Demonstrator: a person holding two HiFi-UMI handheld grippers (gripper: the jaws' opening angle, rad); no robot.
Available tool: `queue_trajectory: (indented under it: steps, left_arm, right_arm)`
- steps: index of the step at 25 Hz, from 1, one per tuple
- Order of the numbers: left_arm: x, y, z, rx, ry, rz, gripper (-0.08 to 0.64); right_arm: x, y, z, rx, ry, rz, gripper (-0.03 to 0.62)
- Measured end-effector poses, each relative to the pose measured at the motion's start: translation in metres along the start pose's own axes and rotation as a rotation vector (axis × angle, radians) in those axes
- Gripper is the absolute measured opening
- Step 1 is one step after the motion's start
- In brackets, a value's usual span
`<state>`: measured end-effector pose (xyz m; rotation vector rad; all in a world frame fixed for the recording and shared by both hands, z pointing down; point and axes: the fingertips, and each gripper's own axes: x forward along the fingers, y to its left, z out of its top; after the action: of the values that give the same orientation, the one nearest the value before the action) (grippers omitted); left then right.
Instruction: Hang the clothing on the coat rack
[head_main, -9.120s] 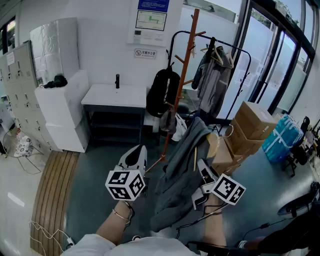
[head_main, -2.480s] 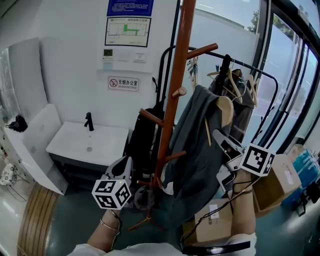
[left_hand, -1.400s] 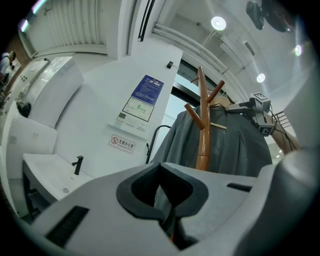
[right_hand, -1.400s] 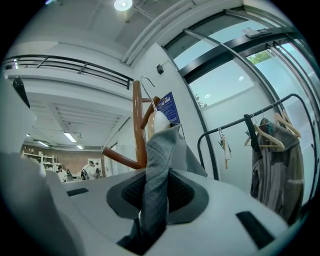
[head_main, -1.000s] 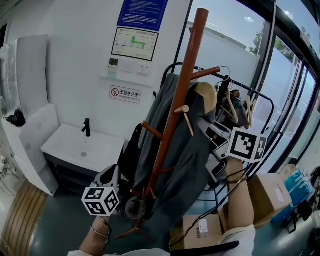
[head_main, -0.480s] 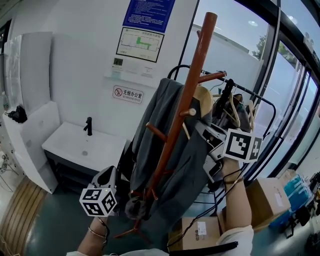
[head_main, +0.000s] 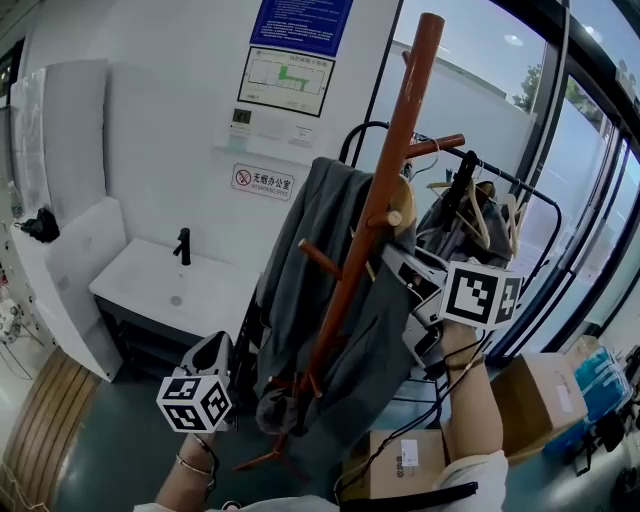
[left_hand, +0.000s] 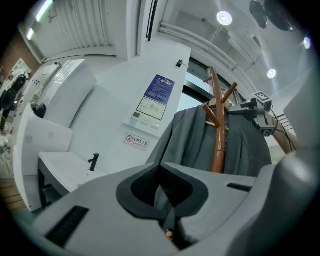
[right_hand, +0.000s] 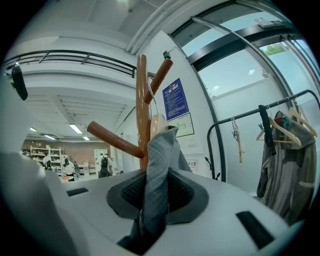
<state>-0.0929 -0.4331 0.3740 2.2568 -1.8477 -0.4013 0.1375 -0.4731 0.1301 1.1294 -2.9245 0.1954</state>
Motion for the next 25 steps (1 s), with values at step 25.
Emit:
queue_trajectory:
  steps: [25]
  left_arm:
    - [0.014,-0.017,-0.016,-0.005,0.044,-0.054,0.008]
  right_arm:
    - [-0.014,0.022,0.001,0.025,-0.081,0.222,0.192]
